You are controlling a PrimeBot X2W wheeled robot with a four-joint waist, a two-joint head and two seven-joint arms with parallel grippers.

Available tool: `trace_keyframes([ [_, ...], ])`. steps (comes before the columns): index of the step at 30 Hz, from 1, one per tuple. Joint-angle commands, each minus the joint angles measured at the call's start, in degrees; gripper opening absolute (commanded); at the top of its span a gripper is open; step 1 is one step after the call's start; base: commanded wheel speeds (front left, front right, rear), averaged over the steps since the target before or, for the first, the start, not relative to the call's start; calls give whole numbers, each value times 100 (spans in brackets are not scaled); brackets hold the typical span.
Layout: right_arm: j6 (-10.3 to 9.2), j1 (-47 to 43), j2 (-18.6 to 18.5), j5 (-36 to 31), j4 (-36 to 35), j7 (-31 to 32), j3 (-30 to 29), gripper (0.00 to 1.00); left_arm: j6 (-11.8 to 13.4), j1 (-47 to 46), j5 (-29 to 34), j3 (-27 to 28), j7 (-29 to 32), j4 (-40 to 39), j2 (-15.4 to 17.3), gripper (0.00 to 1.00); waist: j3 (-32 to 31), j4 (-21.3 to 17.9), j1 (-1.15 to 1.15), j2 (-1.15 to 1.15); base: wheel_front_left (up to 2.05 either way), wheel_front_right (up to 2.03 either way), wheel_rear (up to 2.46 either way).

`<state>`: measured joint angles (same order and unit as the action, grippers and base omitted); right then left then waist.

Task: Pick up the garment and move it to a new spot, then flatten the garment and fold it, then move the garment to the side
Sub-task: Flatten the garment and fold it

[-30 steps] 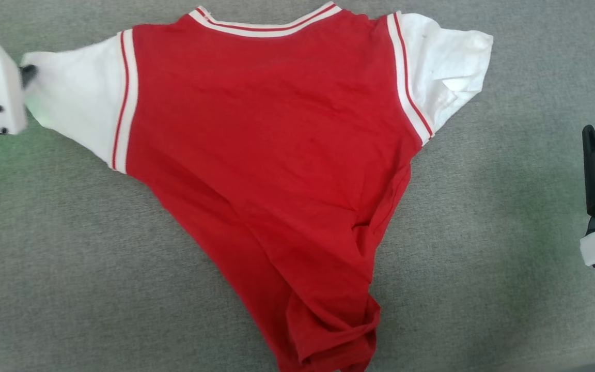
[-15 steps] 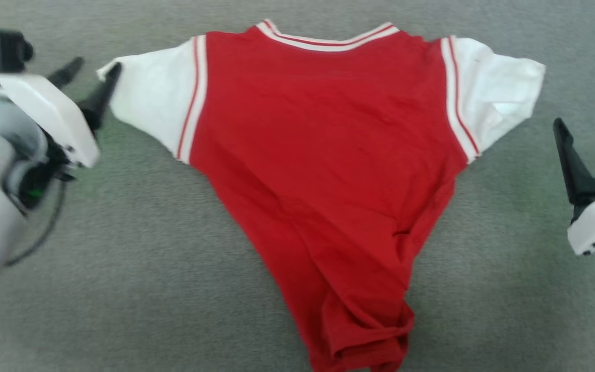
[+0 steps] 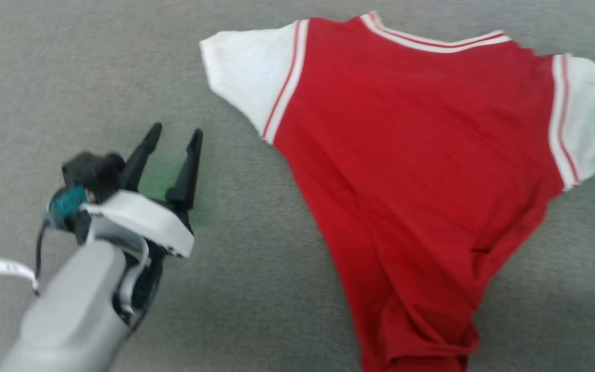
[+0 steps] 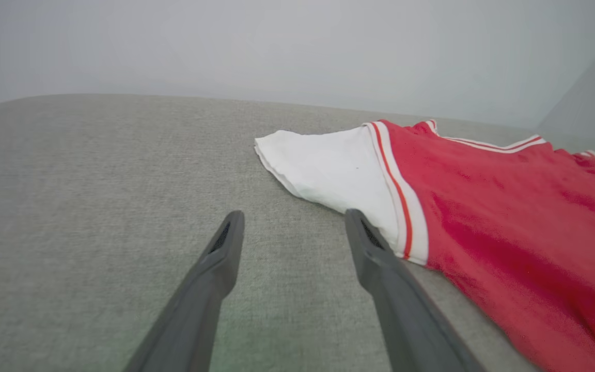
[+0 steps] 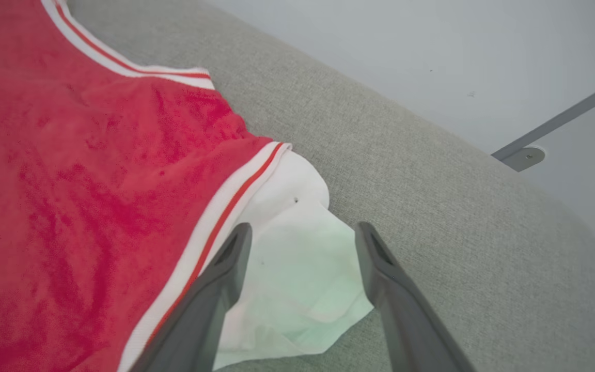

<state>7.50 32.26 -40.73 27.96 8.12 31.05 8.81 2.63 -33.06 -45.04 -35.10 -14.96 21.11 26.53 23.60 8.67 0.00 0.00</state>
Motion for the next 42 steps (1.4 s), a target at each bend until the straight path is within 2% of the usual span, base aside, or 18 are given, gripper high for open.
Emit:
trace_keyframes([
  [1,-2,127,-239,195,79,96,205,100,25,237,282,233,-31,-222,-166,100,144,243,0,0,0,0,0],
  [3,-2,347,-602,539,218,261,491,100,0,657,736,627,-30,-523,-408,100,212,375,0,0,0,0,0],
  [8,-1,796,-1305,1078,491,652,1015,100,-246,1322,1554,1297,-30,-946,-935,100,379,623,0,0,0,0,0],
  [15,-1,1129,-1759,1586,627,1234,1592,100,-606,1618,2082,1919,-32,-1166,-1326,100,633,736,0,0,0,0,0],
  [19,0,1160,-1817,1917,626,1513,1954,100,-779,1639,2325,2221,-31,-1270,-1516,100,794,721,0,0,0,0,0],
  [20,0,1190,-1830,1957,604,1534,2017,77,-824,1621,2339,2270,-31,-1310,-1553,100,830,709,0,0,0,0,0],
  [21,0,1205,-1848,1979,591,1525,2070,49,-865,1597,2354,2319,-32,-1341,-1585,100,858,697,0,0,0,0,0],
  [22,0,1203,-1855,2017,590,1527,2125,6,-899,1558,2395,2359,-31,-1358,-1585,100,881,679,0,0,0,0,0],
  [23,-1,1212,-1868,2055,594,1570,2187,0,-923,1501,2437,2373,-32,-1371,-1551,100,901,655,0,0,0,0,0],
  [28,-15,1398,-1960,2149,549,1598,2305,0,-1014,830,2674,2129,-32,-1357,-1074,100,1028,527,0,0,0,0,0],
  [31,-22,1555,-1944,2148,486,1558,2338,0,-1015,31,2627,1582,72,-1335,-530,100,1130,439,0,0,0,0,0],
  [34,-22,1665,-1937,2116,429,1558,2377,0,-1008,-1039,2454,731,571,-1270,105,100,1244,358,0,0,0,0,0],
  [40,-26,1998,-1880,1978,108,1571,2562,0,-1001,-3221,665,-1460,2163,-990,1009,100,1584,69,0,0,0,0,0],
  [42,-26,2086,-1838,1950,44,1583,2647,0,-1001,-3898,119,-2030,2553,-801,1246,100,1674,-47,0,0,0,0,0],
])
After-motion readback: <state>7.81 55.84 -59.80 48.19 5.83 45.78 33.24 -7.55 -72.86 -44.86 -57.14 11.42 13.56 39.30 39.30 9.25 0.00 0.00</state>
